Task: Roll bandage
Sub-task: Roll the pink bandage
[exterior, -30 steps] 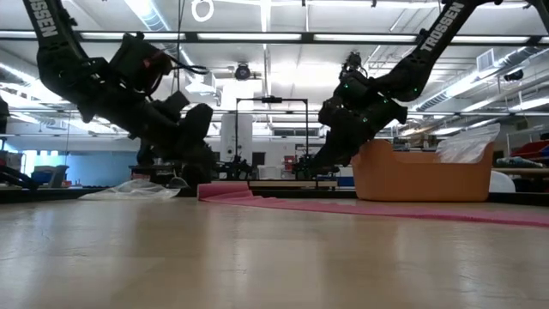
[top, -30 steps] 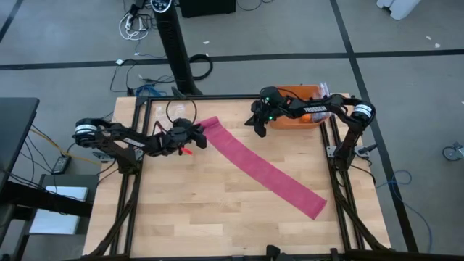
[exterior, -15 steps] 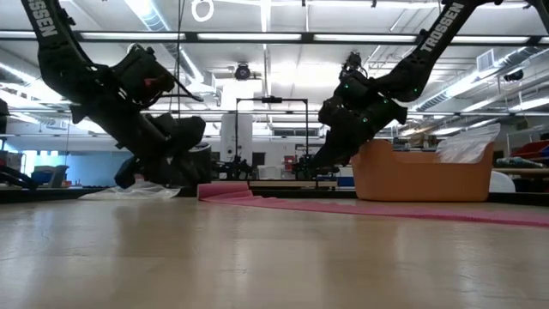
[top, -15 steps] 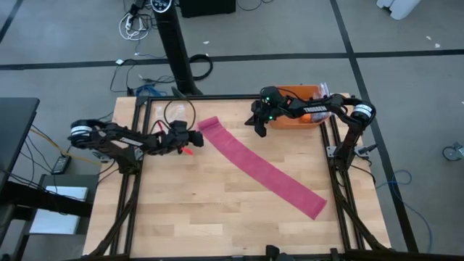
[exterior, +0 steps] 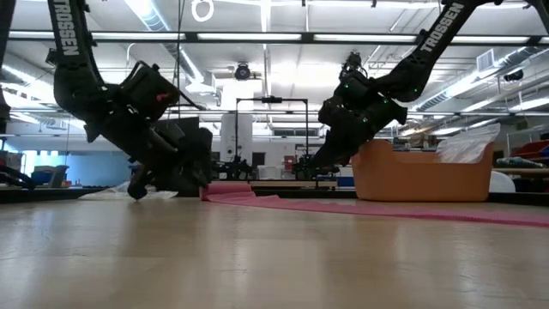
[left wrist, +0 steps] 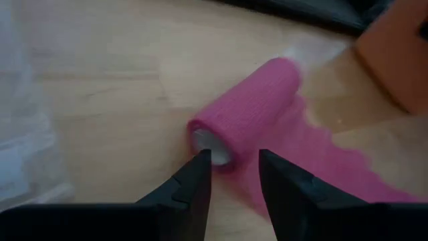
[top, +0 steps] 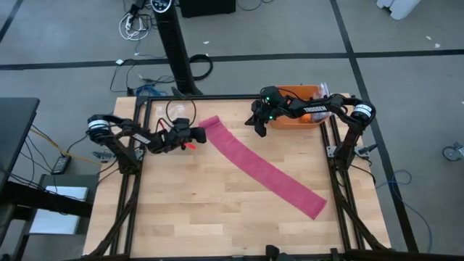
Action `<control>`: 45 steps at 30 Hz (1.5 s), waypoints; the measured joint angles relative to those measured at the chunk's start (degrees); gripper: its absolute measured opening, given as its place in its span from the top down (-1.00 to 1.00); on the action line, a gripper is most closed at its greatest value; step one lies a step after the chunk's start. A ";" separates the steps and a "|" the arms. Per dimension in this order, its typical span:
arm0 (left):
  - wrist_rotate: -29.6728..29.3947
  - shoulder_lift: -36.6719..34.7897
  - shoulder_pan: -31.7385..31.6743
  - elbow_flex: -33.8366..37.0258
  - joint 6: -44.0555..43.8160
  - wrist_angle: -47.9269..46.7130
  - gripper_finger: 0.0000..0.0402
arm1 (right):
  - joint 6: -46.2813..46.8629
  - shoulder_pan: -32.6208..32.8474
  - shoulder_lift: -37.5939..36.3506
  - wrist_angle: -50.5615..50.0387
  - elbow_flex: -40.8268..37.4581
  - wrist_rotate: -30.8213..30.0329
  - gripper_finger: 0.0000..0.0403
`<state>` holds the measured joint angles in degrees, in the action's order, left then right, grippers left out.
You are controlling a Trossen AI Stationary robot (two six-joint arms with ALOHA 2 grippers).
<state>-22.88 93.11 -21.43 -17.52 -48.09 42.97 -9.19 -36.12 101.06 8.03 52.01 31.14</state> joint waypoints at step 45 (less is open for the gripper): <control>0.12 7.49 -0.56 -8.85 28.49 13.03 0.92 | 1.09 -1.11 -4.93 -0.47 0.01 0.35 0.98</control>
<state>-22.76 100.60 -21.98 -26.37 -19.60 56.00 -8.11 -37.23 96.13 7.56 52.02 31.49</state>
